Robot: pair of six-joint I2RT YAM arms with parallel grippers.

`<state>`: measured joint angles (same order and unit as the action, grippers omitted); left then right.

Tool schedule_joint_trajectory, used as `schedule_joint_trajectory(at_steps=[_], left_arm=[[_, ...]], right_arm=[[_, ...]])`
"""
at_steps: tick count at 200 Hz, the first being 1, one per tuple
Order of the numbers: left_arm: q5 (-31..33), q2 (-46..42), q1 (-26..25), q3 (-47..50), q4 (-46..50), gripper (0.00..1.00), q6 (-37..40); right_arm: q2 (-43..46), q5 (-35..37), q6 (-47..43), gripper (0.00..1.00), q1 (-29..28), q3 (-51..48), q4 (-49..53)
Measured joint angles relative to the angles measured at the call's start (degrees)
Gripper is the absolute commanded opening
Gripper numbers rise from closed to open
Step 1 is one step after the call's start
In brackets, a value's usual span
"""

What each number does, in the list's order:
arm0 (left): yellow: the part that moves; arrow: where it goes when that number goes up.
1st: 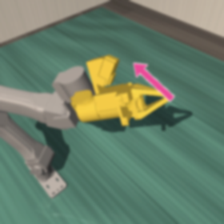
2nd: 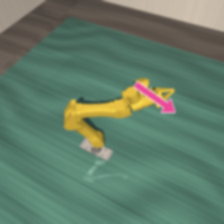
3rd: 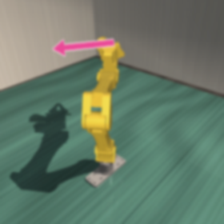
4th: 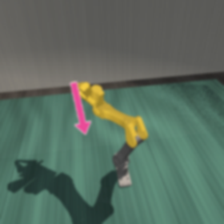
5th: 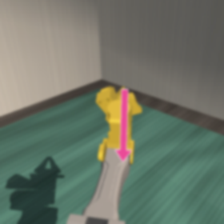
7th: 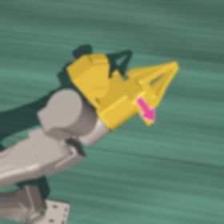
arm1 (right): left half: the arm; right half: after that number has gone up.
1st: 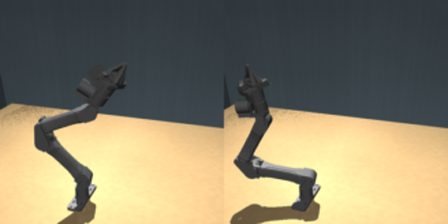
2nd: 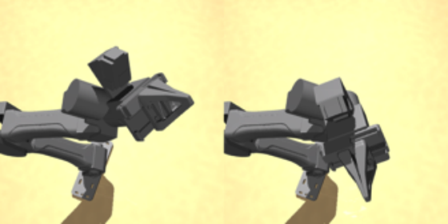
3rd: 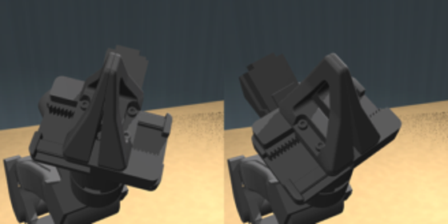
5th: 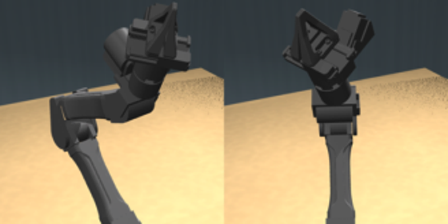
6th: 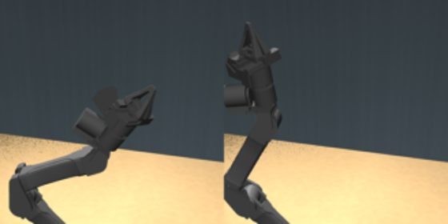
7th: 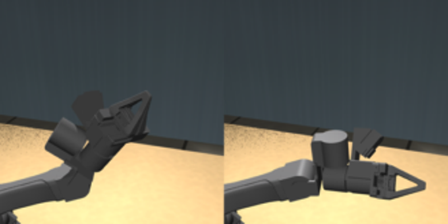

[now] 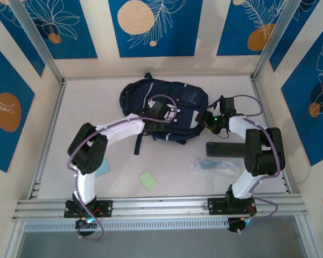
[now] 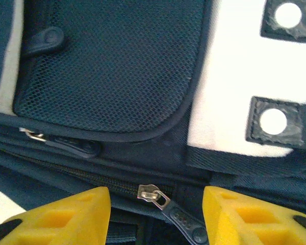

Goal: Pack the student bag

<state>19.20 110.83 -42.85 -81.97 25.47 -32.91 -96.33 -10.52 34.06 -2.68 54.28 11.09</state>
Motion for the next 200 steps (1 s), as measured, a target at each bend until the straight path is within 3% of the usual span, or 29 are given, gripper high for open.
schedule_joint_trajectory(at_steps=[33,105,141,200], left_arm=[[-2.5,0.0,0.0,0.5,0.1,0.58,-1.1],[-3.7,0.0,0.4,3.8,1.7,0.35,-2.4],[-4.0,0.0,1.1,4.5,2.6,0.35,-2.1],[-6.3,0.0,2.6,4.2,2.5,0.45,-2.0]], right_arm=[[0.0,0.0,-0.4,0.72,0.0,0.0,0.0],[0.0,0.0,-0.6,0.72,0.0,0.0,0.0],[-0.1,0.0,-0.6,0.72,0.0,0.0,-0.1],[-0.3,0.0,-0.6,0.72,0.0,0.0,0.0]])
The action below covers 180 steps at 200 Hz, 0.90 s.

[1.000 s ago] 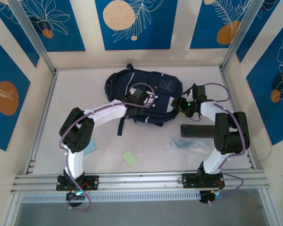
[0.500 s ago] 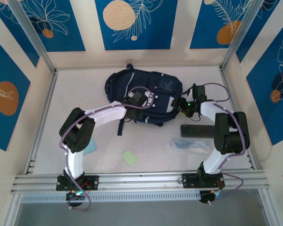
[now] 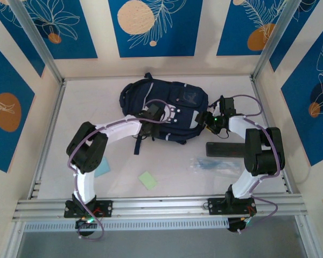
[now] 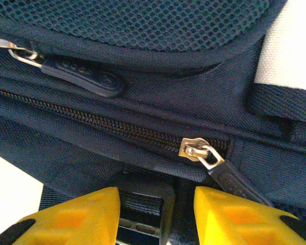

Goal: Pack the student bag

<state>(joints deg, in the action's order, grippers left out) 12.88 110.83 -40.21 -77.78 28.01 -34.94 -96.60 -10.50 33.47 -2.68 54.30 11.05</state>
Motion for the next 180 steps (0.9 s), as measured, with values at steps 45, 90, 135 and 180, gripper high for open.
schedule_joint_trajectory(at_steps=[45,90,135,180], left_arm=[[-1.3,0.0,0.2,-4.8,1.5,0.52,2.6],[-1.9,0.0,0.2,-6.3,3.8,0.43,5.5],[-4.7,1.5,0.2,-6.4,4.4,0.39,5.8],[-8.7,3.0,0.3,-6.4,2.7,0.6,1.6]], right_arm=[[0.0,0.0,0.0,0.72,0.0,0.0,0.0],[0.0,0.0,0.0,0.72,-0.3,0.0,0.0],[0.0,0.1,0.0,0.72,-0.3,0.0,0.1],[0.0,0.2,-0.5,0.72,-0.3,0.0,0.1]])
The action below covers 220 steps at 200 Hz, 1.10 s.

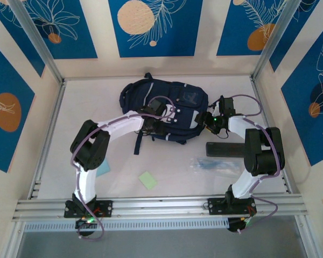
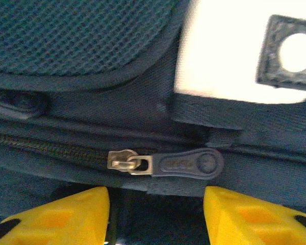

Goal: Pack the student bag

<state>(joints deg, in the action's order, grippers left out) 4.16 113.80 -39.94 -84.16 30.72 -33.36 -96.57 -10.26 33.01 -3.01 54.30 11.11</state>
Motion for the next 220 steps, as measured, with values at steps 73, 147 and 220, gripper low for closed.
schedule_joint_trajectory(at_steps=[73,147,220], left_arm=[[-3.1,-3.7,0.1,3.9,-9.0,0.53,-14.8],[0.0,-3.8,0.7,5.4,-11.0,0.54,-24.3],[2.9,0.5,3.3,5.6,-10.3,0.33,-25.4]], right_arm=[[0.0,0.4,-0.7,0.72,0.0,0.0,-0.4],[0.0,0.2,-1.9,0.72,0.4,-0.1,-1.6],[-0.4,-1.3,-2.1,0.72,2.3,-0.1,-3.0]])
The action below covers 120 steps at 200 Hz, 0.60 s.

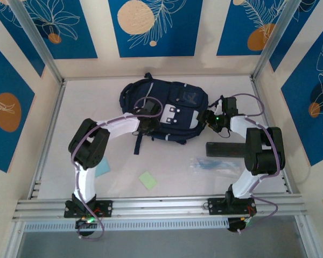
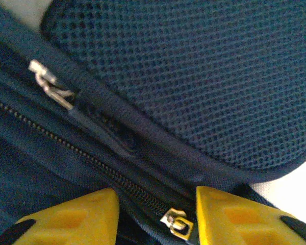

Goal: Pack the student bag

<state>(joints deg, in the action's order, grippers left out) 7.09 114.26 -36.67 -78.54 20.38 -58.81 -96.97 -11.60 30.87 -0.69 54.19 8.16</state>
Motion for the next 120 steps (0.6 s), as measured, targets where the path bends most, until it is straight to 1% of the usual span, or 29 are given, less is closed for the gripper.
schedule_joint_trajectory(at_steps=[12,28,47,88,120], left_arm=[[0.0,0.3,0.1,-0.9,0.7,0.31,0.2],[-0.6,0.3,0.2,-1.9,2.1,0.31,0.9],[-1.8,0.3,0.2,-3.3,4.6,0.32,4.1],[-5.2,0.3,0.7,-7.8,11.9,0.29,18.3],[-5.9,0.3,0.9,-9.4,15.3,0.31,27.6]], right_arm=[[0.0,-0.3,0.0,0.72,0.3,-0.1,-0.1],[0.0,-0.5,0.0,0.72,0.7,-0.5,-0.2],[0.1,-0.5,-0.3,0.72,0.9,-0.7,0.1],[3.3,-0.4,-1.5,0.72,0.9,-0.6,2.7],[7.7,-0.2,-3.5,0.72,-0.8,1.1,6.2]])
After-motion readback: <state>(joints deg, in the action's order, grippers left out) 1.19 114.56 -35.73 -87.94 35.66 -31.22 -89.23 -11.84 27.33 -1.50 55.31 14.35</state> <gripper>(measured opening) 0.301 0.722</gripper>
